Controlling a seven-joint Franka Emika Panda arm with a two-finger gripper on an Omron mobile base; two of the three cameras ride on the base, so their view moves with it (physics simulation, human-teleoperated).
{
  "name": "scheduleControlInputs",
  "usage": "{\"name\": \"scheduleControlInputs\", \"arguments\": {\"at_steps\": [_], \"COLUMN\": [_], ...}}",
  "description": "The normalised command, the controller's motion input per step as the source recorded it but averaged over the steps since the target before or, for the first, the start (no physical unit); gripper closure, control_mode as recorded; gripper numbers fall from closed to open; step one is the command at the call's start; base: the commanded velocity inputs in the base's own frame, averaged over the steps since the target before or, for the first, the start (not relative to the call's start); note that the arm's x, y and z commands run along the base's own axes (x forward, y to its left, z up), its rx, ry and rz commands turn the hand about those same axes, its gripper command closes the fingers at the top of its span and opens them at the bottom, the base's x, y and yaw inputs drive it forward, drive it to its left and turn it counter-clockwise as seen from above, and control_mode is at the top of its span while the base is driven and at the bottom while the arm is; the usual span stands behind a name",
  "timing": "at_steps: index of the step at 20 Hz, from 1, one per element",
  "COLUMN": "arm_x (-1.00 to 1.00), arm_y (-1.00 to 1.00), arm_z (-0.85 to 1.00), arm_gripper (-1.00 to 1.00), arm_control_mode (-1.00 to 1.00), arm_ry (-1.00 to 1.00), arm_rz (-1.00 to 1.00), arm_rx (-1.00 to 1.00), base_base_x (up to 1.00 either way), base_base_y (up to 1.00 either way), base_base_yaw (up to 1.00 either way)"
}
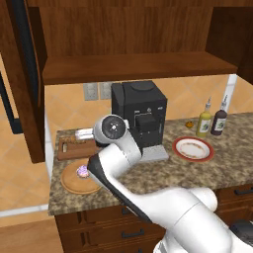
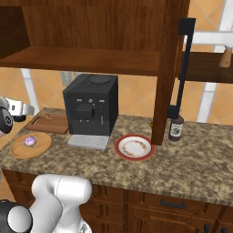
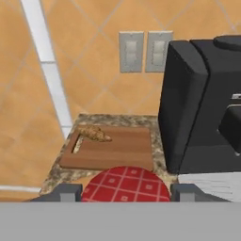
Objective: From the different types of pastries on the counter, select a croissant and place it on the cutting board. Then retrieve a jar of jam from the cabinet and place it alongside the croissant on the cutting board.
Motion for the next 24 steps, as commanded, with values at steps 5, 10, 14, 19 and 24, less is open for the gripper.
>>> {"name": "scheduleControlInputs", "arguments": {"at_steps": [5,10,14,19,24], "arm_x": [0.82,0.93,0.88,0.8,0.49], "arm_y": [0.05,0.15,0.48,0.49,0.47], "arm_z": [-0.8,-0.52,-0.25,-0.33,-0.75], "arm_gripper": [1.0,1.0,1.0,1.0,1.0], "arm_control_mode": [-1.0,-1.0,-1.0,-1.0,-1.0], "arm_ry": [-0.04,0.0,0.0,0.01,0.13], "arm_rz": [0.0,0.0,0.0,0.0,0.0], "arm_rx": [-0.05,0.0,0.0,0.02,0.0], "base_base_x": [0.0,0.0,0.0,0.0,0.0], "base_base_y": [0.0,0.0,0.0,0.0,0.0], "base_base_yaw": [0.0,0.0,0.0,0.0,0.0]}}
